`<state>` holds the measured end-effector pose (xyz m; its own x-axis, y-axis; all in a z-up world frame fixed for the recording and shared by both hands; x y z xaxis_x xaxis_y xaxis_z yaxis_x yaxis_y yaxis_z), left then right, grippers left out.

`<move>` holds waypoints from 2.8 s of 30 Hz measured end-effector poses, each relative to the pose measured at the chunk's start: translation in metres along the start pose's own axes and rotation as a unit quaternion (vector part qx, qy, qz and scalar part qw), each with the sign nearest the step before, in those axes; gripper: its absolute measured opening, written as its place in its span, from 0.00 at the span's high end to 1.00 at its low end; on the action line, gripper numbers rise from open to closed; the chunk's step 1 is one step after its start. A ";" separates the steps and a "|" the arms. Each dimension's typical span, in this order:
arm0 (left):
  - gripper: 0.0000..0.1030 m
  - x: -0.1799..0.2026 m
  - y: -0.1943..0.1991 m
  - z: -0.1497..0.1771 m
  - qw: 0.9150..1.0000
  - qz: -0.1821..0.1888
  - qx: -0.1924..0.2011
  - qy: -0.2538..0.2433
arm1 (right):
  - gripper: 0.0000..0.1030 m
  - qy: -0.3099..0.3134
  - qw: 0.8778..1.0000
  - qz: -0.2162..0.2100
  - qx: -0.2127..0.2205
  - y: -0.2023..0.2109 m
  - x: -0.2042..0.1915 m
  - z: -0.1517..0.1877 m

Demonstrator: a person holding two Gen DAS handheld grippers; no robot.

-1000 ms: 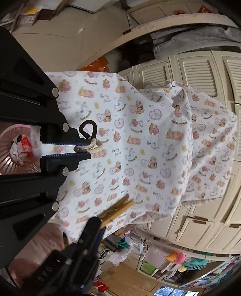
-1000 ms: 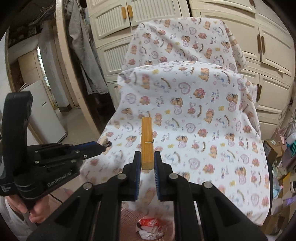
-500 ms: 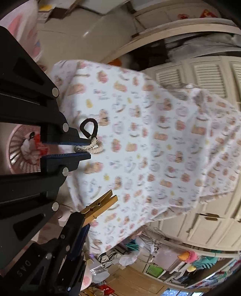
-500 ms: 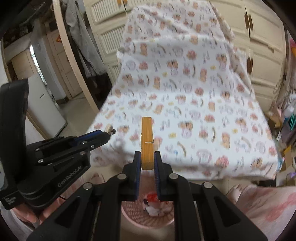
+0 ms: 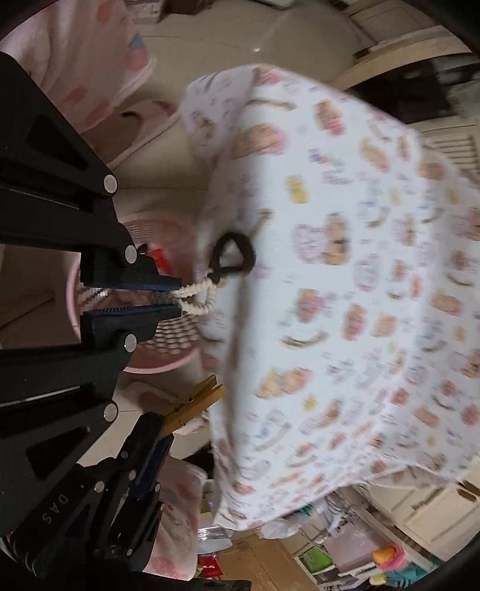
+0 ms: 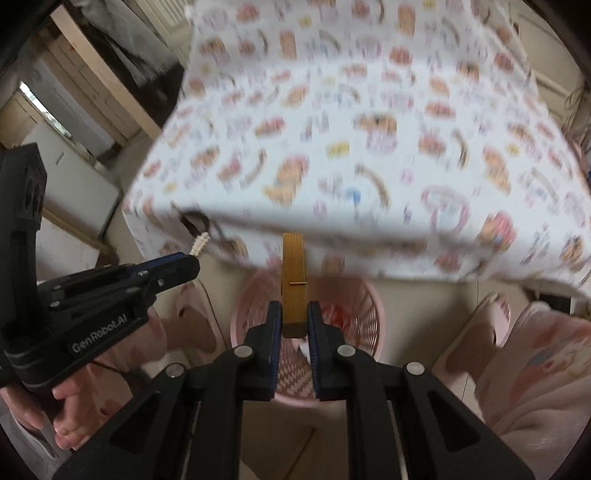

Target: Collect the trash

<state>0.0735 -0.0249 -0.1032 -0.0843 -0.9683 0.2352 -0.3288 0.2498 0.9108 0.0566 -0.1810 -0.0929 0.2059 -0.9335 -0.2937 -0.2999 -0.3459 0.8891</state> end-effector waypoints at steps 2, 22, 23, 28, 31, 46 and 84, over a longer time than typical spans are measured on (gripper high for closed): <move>0.93 -0.003 -0.010 0.004 1.000 0.004 -0.021 0.006 | 0.88 -0.001 1.000 0.005 -0.019 -0.010 0.002 0.004; 0.92 -0.026 -0.101 0.046 0.979 -0.014 -0.191 0.063 | 0.88 -0.058 0.972 0.066 -0.217 -0.133 0.044 0.055; 0.91 -0.026 -0.102 0.047 0.979 -0.018 -0.192 0.062 | 0.88 -0.060 0.971 0.068 -0.219 -0.135 0.046 0.056; 0.82 -0.029 -0.100 0.047 0.979 -0.022 -0.190 0.064 | 0.88 -0.068 0.972 0.074 -0.213 -0.133 0.046 0.053; 0.69 -0.029 -0.093 0.044 0.982 -0.027 -0.178 0.060 | 0.88 -0.070 0.973 0.074 -0.206 -0.130 0.045 0.051; 0.45 -0.020 0.035 0.009 0.997 -0.066 0.036 0.005 | 0.57 -0.017 0.994 0.106 -0.009 -0.010 0.022 0.015; 0.01 -0.004 0.125 0.030 0.951 -0.095 0.291 -0.038 | 0.00 0.025 0.957 0.160 0.242 0.100 0.004 0.033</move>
<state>0.0047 0.0107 -0.0003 -0.0315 -0.9987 0.0403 -0.8083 0.0491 0.5868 -0.0033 -0.2225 -0.0169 0.0711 -0.9975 -0.0056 -0.7488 -0.0571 0.6603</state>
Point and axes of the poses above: each gripper's, at about its wrist camera, not at the fingertips, and y roughly against the way its jaws point, x to its right, z to its underside, the point moved 2 cm from there along -y, roughly the way its jaws point, and after that the axes turned 2 degrees about z, right-handed, at the moved point
